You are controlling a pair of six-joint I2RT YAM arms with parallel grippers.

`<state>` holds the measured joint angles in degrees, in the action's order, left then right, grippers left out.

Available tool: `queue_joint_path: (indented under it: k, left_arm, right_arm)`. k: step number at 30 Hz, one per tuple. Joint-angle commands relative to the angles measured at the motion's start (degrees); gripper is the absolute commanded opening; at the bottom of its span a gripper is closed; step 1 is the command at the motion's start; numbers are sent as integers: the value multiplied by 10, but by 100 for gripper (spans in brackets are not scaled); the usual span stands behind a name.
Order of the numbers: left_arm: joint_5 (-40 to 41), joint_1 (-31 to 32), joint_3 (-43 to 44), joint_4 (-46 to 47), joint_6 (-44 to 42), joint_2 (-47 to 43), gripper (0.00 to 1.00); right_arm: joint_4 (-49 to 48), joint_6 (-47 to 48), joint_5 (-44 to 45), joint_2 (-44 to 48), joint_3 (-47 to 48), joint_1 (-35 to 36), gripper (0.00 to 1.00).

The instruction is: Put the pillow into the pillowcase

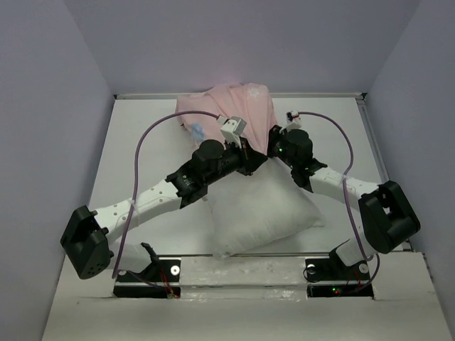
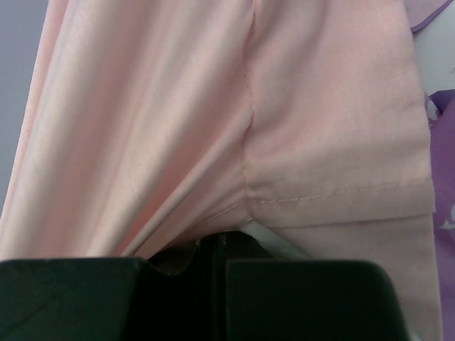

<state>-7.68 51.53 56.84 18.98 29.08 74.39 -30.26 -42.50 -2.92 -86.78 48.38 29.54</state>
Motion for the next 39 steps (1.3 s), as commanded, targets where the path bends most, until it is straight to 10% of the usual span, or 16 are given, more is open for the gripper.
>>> queue_joint_path:
  k: [1,4,5,11,23,29,39]
  left_arm:
    - [-90,49,-16,66,65,-41,1]
    - [-50,47,26,18,49,-14,35]
    - [-21,47,41,-17,21,-7,63]
    - [106,45,65,-75,-42,-39,99]
    - [262,-145,-296,-91,75,-259,99]
    - [214,-211,-367,6,84,-202,99]
    - [134,-279,-337,166,39,-8,99]
  right_arm:
    - [-7,-15,111,-17,33,-37,0]
    - [3,5,64,-7,22,-43,0]
    - [11,23,62,2,15,-43,6]
    - [192,130,49,68,68,-56,84]
    - [437,281,4,203,135,19,90]
    - [562,338,198,94,255,240,92]
    - [660,375,416,-162,447,312,100]
